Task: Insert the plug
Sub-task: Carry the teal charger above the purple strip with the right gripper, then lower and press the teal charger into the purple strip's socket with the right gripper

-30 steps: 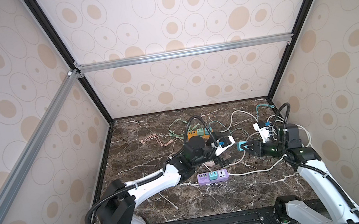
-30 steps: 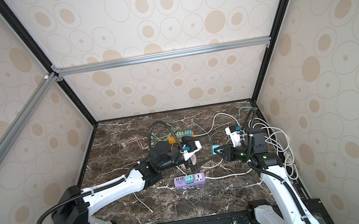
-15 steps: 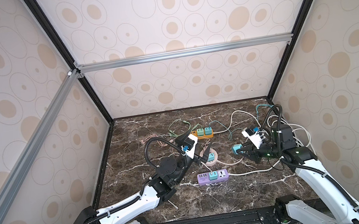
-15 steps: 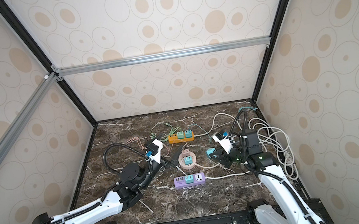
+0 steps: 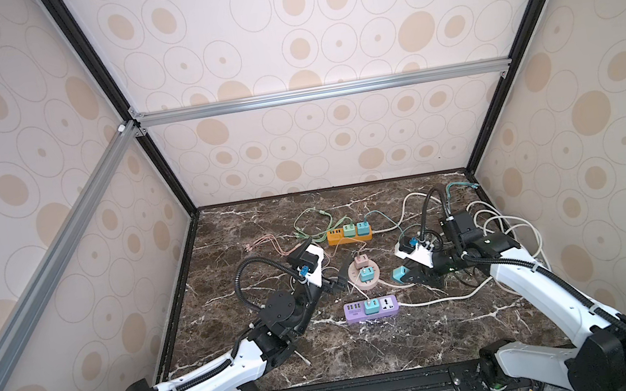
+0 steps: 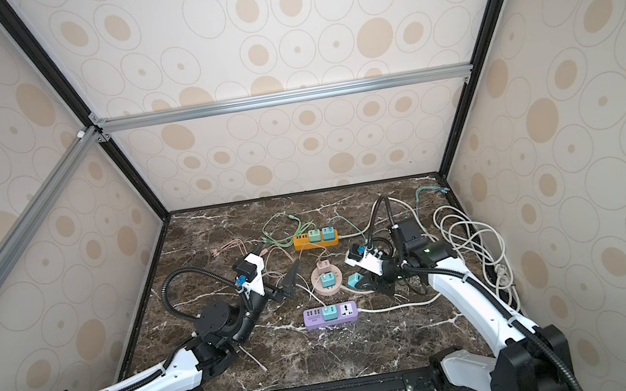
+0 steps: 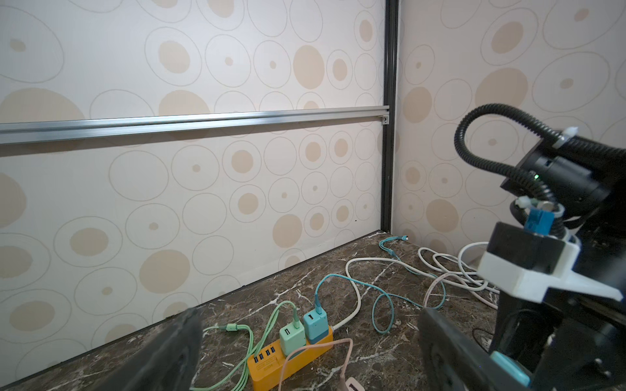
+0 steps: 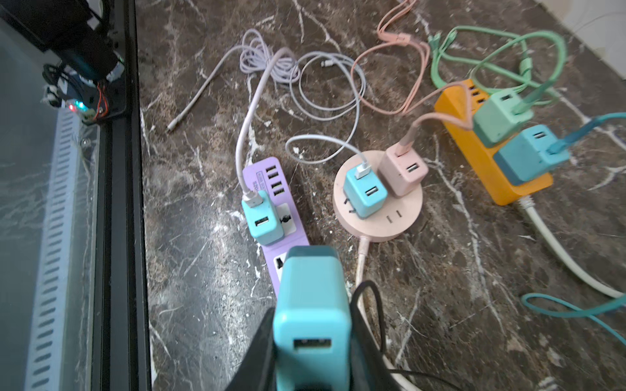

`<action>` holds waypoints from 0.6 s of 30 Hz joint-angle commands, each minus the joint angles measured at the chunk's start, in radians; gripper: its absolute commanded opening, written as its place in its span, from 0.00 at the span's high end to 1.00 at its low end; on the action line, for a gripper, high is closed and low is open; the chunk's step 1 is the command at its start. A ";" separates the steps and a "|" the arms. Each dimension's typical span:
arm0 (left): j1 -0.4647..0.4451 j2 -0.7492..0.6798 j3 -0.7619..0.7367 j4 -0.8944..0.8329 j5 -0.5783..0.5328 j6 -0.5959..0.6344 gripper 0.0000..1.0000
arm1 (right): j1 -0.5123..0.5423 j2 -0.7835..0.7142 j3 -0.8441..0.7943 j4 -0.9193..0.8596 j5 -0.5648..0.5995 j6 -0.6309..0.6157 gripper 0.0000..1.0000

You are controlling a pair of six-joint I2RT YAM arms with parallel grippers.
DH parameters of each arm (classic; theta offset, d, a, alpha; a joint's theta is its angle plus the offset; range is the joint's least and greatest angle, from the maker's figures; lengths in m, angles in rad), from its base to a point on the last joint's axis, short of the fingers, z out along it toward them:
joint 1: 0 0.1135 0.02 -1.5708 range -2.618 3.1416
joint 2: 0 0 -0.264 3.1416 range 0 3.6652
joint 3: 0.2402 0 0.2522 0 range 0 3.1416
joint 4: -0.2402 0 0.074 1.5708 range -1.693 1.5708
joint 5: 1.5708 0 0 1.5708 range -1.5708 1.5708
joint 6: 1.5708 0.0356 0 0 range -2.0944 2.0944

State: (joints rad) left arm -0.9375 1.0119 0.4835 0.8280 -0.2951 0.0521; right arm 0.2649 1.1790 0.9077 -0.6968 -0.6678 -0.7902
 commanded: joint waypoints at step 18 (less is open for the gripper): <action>0.006 -0.164 -0.092 -0.039 -0.099 -0.017 0.02 | 0.261 0.299 0.192 -0.238 0.245 -0.221 1.00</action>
State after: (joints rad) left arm -0.9375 0.8642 0.3908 0.7910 -0.3775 0.0444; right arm 0.5121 1.4376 1.0523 -0.8692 -0.4557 -0.9428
